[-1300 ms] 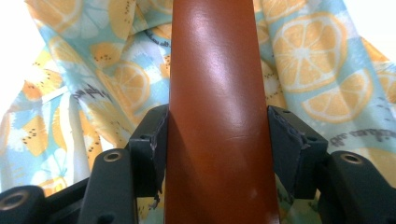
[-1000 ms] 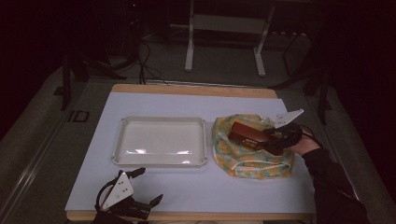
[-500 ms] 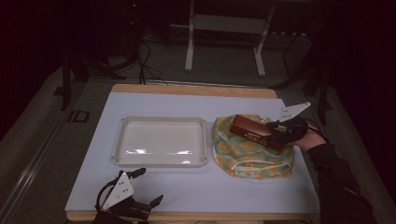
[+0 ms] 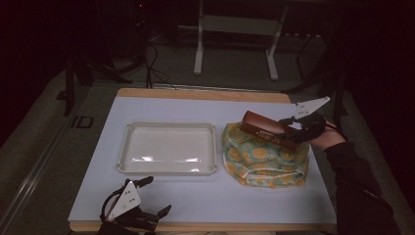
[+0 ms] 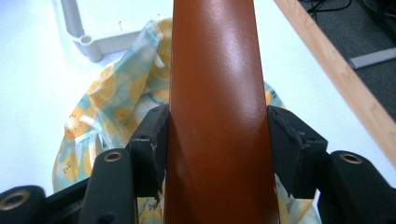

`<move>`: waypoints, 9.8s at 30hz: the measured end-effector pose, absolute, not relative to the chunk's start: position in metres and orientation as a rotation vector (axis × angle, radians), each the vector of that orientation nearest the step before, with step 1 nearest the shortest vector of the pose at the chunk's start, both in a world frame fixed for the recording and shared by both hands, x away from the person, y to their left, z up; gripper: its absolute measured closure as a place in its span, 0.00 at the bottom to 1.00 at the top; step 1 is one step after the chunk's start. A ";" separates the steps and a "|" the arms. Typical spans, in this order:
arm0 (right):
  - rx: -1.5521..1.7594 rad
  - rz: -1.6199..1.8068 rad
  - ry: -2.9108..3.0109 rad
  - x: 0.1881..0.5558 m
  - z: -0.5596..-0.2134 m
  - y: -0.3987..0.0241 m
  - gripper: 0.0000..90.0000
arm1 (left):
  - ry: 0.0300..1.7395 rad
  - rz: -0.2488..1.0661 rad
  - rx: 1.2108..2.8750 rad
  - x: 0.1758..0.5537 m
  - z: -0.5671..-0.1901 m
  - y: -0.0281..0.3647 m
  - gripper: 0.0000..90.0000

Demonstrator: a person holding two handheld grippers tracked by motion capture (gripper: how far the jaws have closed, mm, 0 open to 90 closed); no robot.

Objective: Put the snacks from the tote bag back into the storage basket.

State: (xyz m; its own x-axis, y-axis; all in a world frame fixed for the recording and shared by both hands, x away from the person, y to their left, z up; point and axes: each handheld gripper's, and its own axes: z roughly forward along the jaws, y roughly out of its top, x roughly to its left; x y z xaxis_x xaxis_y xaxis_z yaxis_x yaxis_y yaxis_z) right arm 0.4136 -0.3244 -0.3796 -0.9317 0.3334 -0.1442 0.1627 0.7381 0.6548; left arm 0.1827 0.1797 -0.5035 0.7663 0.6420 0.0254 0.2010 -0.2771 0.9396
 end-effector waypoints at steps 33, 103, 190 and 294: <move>0.055 1.016 2.738 0.406 -0.340 -0.238 0.48 | 0.638 0.487 1.844 0.182 -0.503 0.179 0.00; -0.270 1.051 2.844 0.409 -0.411 -0.068 0.48 | 0.594 0.466 1.849 0.178 -0.502 0.179 0.00; 0.155 1.128 2.759 0.412 -0.386 -0.127 0.12 | 0.589 0.466 1.850 0.179 -0.502 0.178 0.00; 1.069 1.248 1.906 0.276 -0.490 -0.350 0.15 | 0.584 0.470 1.859 0.178 -0.502 0.177 0.00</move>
